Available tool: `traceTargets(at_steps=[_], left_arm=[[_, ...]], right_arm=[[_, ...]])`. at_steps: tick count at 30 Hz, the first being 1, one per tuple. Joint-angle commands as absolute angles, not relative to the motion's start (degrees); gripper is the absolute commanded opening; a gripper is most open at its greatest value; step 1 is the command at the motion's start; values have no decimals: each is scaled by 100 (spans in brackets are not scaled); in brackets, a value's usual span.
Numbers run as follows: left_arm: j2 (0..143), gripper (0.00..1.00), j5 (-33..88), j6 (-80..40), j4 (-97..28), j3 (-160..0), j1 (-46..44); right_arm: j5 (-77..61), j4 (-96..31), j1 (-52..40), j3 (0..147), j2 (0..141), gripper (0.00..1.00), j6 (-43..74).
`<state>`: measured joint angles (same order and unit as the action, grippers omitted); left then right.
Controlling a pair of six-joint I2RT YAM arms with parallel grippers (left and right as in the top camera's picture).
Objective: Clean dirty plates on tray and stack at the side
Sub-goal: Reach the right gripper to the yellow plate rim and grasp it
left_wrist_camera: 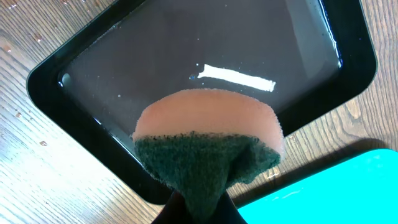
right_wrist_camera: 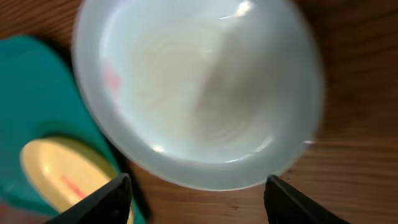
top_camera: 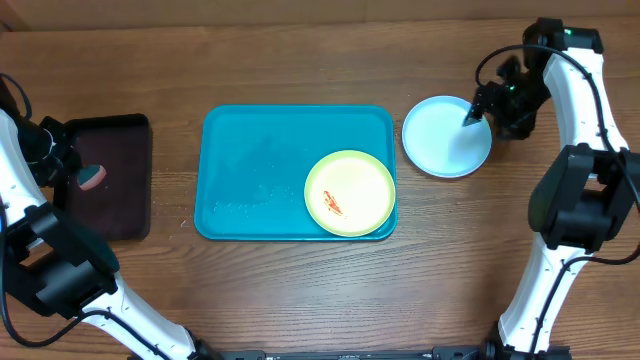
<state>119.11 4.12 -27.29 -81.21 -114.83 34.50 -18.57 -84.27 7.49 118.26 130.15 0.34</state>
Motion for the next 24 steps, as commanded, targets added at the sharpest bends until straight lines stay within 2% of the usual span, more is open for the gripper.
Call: traceTargets(at_steps=[1,5,12,16,19,24], left_arm=[[11898,4,460,-2698,-8121,-11478,3437],[11898,4,458,-2696,-8121,-11478,3413],[11898,4,456,-2676,-8110,-11478,3323],[11898,4,456,-2676,-8095,-11478,3297],[11898,4,456,-2676,-8095,-11478,3293],[11898,4,456,-2679,-8071,-11478,3293]], right_arm=[[-2904,-8493,209,11797,13032,70,-1372],[-2797,-8311,-436,11649,13032,69,-2257],[-1391,-7391,-1538,11050,13039,69,-2252],[-1146,-7083,-1927,10873,13091,67,-2255],[-1096,-6884,-2032,10683,13098,57,-2255],[-1020,-6748,-2062,10339,13109,58,-2252]])
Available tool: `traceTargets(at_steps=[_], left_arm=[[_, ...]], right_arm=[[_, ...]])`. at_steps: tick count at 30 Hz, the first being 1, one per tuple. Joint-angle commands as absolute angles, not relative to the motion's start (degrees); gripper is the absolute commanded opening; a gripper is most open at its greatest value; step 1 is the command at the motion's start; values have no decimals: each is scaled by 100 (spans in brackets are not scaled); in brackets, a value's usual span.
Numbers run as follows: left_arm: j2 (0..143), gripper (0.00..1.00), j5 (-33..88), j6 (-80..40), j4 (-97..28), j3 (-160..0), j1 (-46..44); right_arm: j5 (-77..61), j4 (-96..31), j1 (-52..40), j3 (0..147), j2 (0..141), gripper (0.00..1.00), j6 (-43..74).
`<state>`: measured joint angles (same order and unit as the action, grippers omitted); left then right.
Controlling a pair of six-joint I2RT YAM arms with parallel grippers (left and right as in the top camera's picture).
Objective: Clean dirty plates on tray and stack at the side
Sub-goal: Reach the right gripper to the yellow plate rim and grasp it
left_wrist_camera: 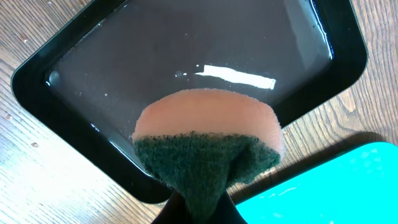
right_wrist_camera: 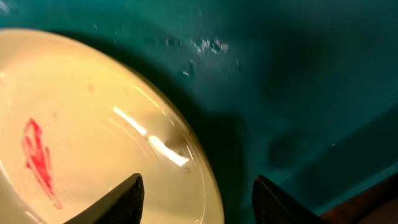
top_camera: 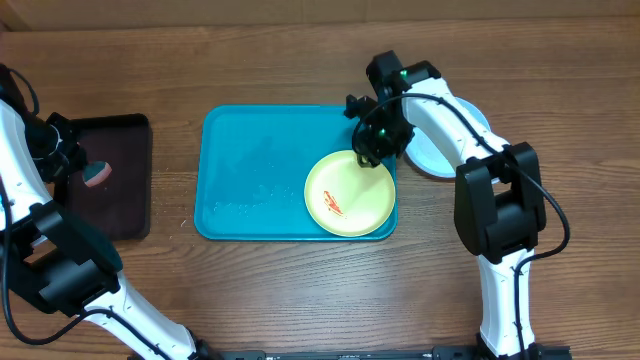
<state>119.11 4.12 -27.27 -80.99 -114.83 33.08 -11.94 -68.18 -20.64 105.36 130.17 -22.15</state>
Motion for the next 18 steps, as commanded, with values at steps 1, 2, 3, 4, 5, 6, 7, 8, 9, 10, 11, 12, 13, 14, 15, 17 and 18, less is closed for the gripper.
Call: traceTargets(at_steps=[1,2,3,4,5,6,7,8,9,10,11,12,13,14,15,17,18], left_arm=[[11898,4,456,-2679,-8058,-11478,3293],[11898,4,456,-2679,-8051,-11478,3293],[11898,4,456,-2679,-8047,-11478,3293],[11898,4,456,-2679,-8044,-11478,3293],[11898,4,456,-2679,-8044,-11478,3293],[11898,4,456,-2679,-8044,-11478,3293],[11898,4,456,-2679,-8044,-11478,3291],[11898,4,456,-2679,-8044,-11478,3291],[11898,4,456,-2679,-8044,-11478,3291],[11898,4,456,-2679,-8047,-11478,3291],[11898,4,458,-2679,-8047,-11478,3291],[11898,4,460,-2679,-8051,-11478,3288],[11898,4,480,-2676,-8060,-11478,3282],[11898,4,561,-2622,-8060,-11478,3267],[11898,4,687,-2510,-8053,-11478,3253],[11898,4,1068,-2200,-8027,-11478,3199],[11898,4,1208,-2084,-8012,-11478,3168]], right_arm=[[-980,-6724,-2062,10261,13109,57,-2257],[-985,-6709,-2062,10210,13109,57,-2257],[-993,-6689,-2062,10165,13113,56,-2255],[-1013,-6685,-2062,10132,13113,54,-2252],[-1041,-6689,-2064,10116,13113,49,-2250],[-1090,-6689,-2069,10112,13113,44,-2250],[-1179,-6687,-2071,10110,13115,37,-2250],[-1271,-6681,-2080,10110,13115,29,-2235],[-1341,-6663,-2095,10110,13115,22,-2158],[-1385,-6624,-2110,10110,13117,15,-2018],[-1428,-6593,-2132,10110,13117,10,-1900],[-1494,-6549,-2169,10110,13117,8,-1756],[-1564,-6490,-2209,10110,13117,5,-1647],[-1619,-6429,-2252,10110,13117,4,-1522],[-1649,-6353,-2298,10110,13117,4,-1380],[-1662,-6121,-2429,10110,13117,4,-906],[-1662,-6014,-2488,10110,13117,4,-692]])
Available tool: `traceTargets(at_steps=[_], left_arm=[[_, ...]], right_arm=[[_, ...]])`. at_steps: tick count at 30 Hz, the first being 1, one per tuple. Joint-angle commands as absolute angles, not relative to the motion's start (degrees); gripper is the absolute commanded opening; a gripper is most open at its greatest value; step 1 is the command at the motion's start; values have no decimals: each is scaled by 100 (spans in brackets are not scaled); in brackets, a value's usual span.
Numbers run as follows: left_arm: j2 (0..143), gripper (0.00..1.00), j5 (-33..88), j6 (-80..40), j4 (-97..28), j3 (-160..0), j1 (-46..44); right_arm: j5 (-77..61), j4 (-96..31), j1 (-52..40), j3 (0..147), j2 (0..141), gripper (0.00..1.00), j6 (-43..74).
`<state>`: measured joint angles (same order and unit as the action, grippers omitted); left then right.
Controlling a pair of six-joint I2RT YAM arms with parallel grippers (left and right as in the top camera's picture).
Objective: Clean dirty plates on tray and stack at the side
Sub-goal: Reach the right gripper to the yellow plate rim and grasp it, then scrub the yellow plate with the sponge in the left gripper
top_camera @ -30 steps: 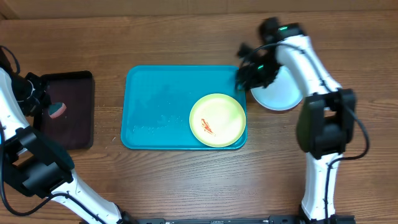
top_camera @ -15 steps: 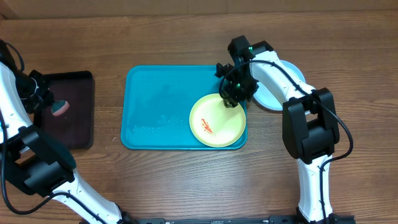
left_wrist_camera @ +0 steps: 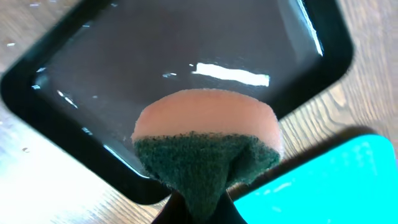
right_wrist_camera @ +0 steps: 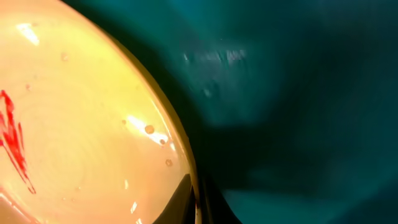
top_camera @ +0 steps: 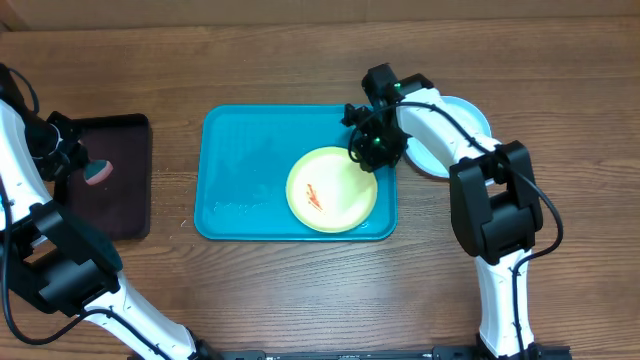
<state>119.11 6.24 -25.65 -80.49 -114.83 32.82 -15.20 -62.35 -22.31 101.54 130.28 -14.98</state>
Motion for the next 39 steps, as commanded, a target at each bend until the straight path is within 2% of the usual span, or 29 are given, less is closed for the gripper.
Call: traceTargets(at_steps=[1,3,4,5,6,7,10,18,19,21,24,27,33,39], left_arm=[[11898,4,1361,-1957,-8001,-11478,3122],[11898,4,1531,-1793,-7983,-11478,3013],[11898,4,1527,-1772,-7968,-11478,2884],[11898,4,1529,-1747,-7961,-11478,2812],[11898,4,1529,-1699,-7950,-11478,2731],[11898,4,1529,-1645,-7946,-11478,2652],[11898,4,1527,-1516,-7942,-11478,2316],[11898,4,1522,-1341,-7918,-11478,1634],[11898,4,1525,-1323,-7918,-11478,1553],[11898,4,1503,-1321,-7920,-11478,1387],[11900,4,1487,-1321,-7920,-11467,1125],[11904,4,1490,-1323,-7918,-11397,858],[11922,4,1511,-1328,-7673,-10836,266],[11926,4,1743,-1337,-6639,-9870,-493]], right_arm=[[-1664,-5885,-2554,10108,13117,4,-432],[-1660,-5616,-2683,10108,13117,4,106],[-1656,-5413,-2783,10110,13117,9,510],[-1645,-5328,-2832,10110,13117,26,620],[-1577,-5288,-2869,10110,13117,36,681],[-1439,-5277,-2891,10110,13117,36,779],[-982,-5489,-2888,10108,13117,36,945],[-943,-5975,-2801,9953,13117,35,1253],[-945,-5924,-2801,9887,13117,32,1295],[-950,-5841,-2801,9778,13126,17,1437],[-947,-5749,-2808,9664,13163,13,1505],[-950,-5636,-2805,9594,13183,4,1511],[-1026,-5323,-2808,9579,13183,4,2016],[-1125,-4989,-2899,9579,13183,4,2408]])
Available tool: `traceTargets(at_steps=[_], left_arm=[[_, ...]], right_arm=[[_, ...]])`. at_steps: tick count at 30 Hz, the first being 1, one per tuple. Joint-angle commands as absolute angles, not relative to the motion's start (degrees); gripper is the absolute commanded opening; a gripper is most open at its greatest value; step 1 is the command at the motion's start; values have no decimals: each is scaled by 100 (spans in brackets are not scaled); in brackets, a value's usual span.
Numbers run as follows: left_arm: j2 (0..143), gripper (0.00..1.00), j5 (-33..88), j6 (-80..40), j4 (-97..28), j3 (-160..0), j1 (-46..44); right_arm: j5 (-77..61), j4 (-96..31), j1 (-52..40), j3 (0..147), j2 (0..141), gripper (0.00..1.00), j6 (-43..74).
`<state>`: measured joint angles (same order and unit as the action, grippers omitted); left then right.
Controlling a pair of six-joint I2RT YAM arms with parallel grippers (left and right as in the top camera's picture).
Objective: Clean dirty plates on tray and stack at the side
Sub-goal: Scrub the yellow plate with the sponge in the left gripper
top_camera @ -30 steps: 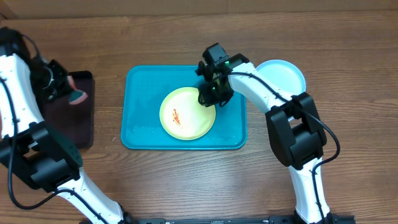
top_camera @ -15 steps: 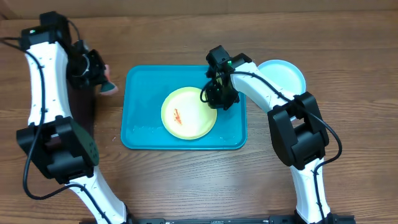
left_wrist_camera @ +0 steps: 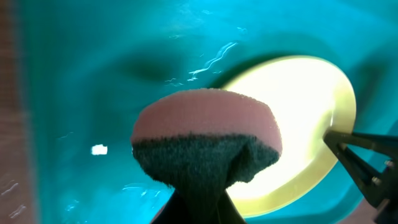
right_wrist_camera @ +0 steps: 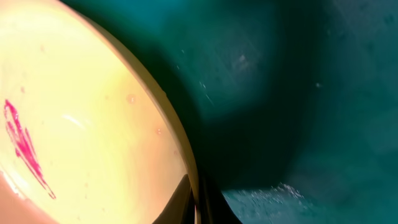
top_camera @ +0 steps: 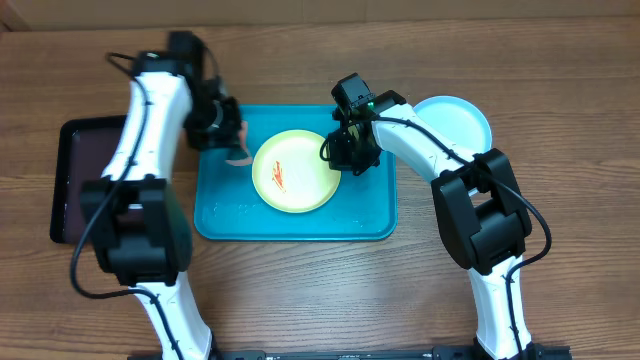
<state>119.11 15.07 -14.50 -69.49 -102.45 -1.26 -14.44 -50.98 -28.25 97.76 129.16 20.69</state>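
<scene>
A yellow plate (top_camera: 294, 172) with a red smear (right_wrist_camera: 25, 149) lies in the middle of the teal tray (top_camera: 240, 215). My right gripper (top_camera: 340, 152) is shut on the plate's right rim (right_wrist_camera: 186, 163). My left gripper (top_camera: 232, 140) is shut on a pink and green sponge (left_wrist_camera: 208, 140), held just above the tray at the plate's left edge. The yellow plate (left_wrist_camera: 298, 118) shows behind the sponge in the left wrist view. A clean white plate (top_camera: 462, 118) rests on the table right of the tray.
A black water tray (top_camera: 75, 180) sits at the far left of the wooden table (top_camera: 320, 290). Water droplets (top_camera: 232, 205) speckle the teal tray's front left area.
My left arm has moved from over the black water tray to the teal tray, sponge now beside the yellow plate. The right gripper has shifted the plate further left on the tray.
My right gripper stood open over the white plate on the table while the left held the sponge over the black tray. The right gripper then reached the yellow plate's rim, shut on it and moved it left. Now the sponge is at the plate.
</scene>
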Motion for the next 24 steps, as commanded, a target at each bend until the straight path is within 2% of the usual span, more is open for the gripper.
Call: traceTargets(at_steps=[1,5,8,17,24], left_arm=[[11926,5,1763,-1382,-6477,-9769,-596],[11937,4,1741,-1935,-5793,-9358,-1011],[12001,4,1739,-2200,-5315,-9070,-1256],[12446,4,1621,-2338,-5006,-8973,-1347],[12540,4,-1208,-2333,-5229,-8973,-1345]], right_arm=[[-1140,-4967,-2921,9579,13183,4,2408],[-1142,-4928,-2987,9579,13183,4,2410],[-1142,-4860,-3000,9579,13183,4,2845],[-1138,-4803,-3000,9579,13183,4,3009],[-888,-4831,-3000,9553,13183,4,3004]])
